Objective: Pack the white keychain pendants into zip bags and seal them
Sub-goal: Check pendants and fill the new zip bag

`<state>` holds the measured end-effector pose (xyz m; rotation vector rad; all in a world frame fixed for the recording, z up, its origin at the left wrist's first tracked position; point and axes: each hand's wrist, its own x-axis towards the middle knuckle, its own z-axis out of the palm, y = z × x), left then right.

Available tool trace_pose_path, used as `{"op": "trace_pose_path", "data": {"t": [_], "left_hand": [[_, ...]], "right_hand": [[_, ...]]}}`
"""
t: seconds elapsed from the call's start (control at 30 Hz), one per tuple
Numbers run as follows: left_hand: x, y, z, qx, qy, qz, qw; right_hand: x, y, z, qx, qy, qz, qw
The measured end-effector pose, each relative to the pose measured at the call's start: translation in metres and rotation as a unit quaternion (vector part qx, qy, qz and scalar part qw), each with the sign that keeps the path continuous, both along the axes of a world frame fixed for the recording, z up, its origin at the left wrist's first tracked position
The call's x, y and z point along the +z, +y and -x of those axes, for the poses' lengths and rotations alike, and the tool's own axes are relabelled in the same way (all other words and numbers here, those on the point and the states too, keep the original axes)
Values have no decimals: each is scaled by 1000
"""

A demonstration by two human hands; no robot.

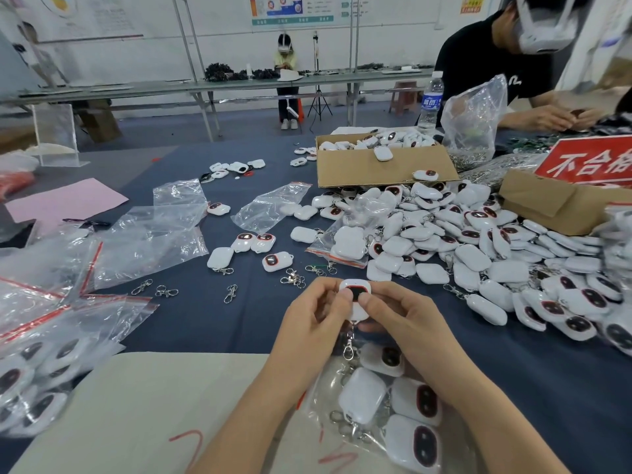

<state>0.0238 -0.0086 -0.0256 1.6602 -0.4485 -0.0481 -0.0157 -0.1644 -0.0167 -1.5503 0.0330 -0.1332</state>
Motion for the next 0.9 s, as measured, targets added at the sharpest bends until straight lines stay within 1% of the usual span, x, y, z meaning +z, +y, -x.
{"op": "trace_pose_path", "data": {"t": [0.17, 0.37, 0.43, 0.5, 0.57, 0.6, 0.67, 0.7, 0.8, 0.9], "left_hand": [[-2, 0, 1, -5, -15, 10, 1000], [-4, -1, -1, 3, -9, 32, 999], [-4, -2, 0, 15, -23, 28, 999], [-5, -3, 1, 40, -67, -4, 997], [-7, -2, 0, 68, -141, -64, 986], [-7, -2, 0, 74, -181, -95, 976], [-7, -3, 1, 67, -228, -127, 963], [-6, -4, 2, 61, -229, -120, 964], [-4, -7, 5, 54, -204, -57, 976], [-3, -5, 7, 55, -134, -4, 989]], "right_hand": [[-4, -3, -4, -28, -8, 2, 1000], [-6, -3, -6, -30, -23, 5, 999], [-6, -3, -6, -35, -30, 4, 999], [-6, -2, -6, -43, -42, 27, 998], [-4, 0, -5, -45, -58, 74, 994], [-2, 1, -3, -37, -69, 84, 993], [1, 2, 0, -13, -82, 65, 994], [2, 1, 1, -7, -87, 47, 995], [2, 0, 2, 21, -99, -19, 995], [2, 1, 3, 36, -100, -41, 993]]}}
